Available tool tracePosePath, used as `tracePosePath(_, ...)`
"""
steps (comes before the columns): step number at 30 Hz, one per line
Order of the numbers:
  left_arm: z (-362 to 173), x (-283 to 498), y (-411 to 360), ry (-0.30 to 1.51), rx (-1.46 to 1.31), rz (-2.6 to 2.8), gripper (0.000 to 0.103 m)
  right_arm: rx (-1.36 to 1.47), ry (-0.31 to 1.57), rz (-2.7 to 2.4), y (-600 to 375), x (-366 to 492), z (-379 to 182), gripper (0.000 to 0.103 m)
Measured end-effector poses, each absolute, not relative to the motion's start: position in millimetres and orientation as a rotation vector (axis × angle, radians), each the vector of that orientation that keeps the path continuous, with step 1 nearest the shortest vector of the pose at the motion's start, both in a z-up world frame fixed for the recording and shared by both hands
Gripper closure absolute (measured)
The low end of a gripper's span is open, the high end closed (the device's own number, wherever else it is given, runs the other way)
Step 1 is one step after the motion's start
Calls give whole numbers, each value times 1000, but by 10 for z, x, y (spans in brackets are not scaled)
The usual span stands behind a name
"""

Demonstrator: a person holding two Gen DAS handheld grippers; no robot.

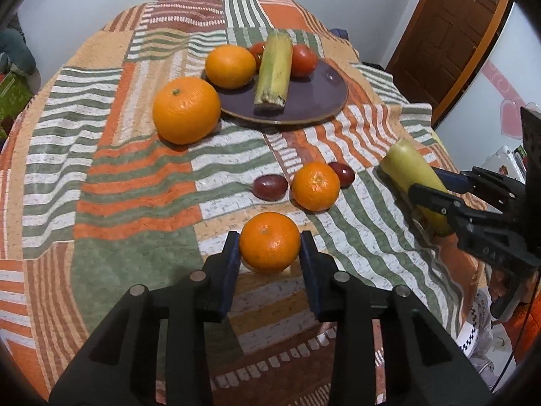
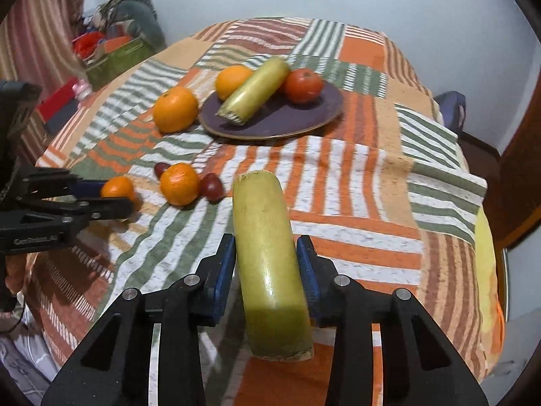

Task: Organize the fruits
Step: 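Grasp a small mandarin with the left tool while the right tool grasps the yellow zucchini, then carry the mandarin with the left tool while the right tool lowers the zucchini onto the plate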

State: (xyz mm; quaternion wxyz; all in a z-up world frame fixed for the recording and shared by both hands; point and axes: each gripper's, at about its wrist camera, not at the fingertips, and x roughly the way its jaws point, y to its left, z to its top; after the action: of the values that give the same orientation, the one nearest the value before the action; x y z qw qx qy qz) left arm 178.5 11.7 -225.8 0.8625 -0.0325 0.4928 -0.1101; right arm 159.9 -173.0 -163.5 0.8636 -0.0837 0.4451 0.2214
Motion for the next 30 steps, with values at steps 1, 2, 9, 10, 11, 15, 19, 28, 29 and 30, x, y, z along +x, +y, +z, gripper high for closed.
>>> tracePosePath(1, -2236, 1784, 129, 1027, -70, -228, 68, -168, 931, 457, -1748, 1625, -1618, 69)
tracePosePath(2, -2211, 1788, 141, 1021, -74, -226, 68, -155, 926, 451, -1774, 1655, -1594, 69)
tracePosePath(9, -2035, 1882, 211, 977, -84, -213, 68, -86, 855, 423, -1860, 1780, -1381, 70)
tracePosePath(10, -2016, 1898, 215, 973, -86, -212, 68, -82, 847, 420, -1863, 1801, -1354, 70)
tracePosePath(11, -1993, 1918, 218, 968, -89, -212, 68, -79, 838, 418, -1866, 1821, -1325, 70)
tracePosePath(15, -1926, 2006, 221, 948, -90, -207, 68, -66, 811, 420, -1854, 1908, -1226, 70)
tracePosePath(19, -1878, 2121, 240, 936, -90, -203, 68, -56, 793, 426, -1816, 1996, -1158, 70)
tracePosePath(28, -1800, 2484, 257, 905, -83, -195, 68, -56, 771, 459, -1624, 2263, -1087, 70)
tracePosePath(29, -1803, 2522, 257, 904, -84, -195, 68, -58, 771, 462, -1601, 2292, -1091, 70)
tracePosePath(30, -1810, 2579, 258, 905, -86, -194, 68, -60, 772, 466, -1568, 2333, -1099, 70)
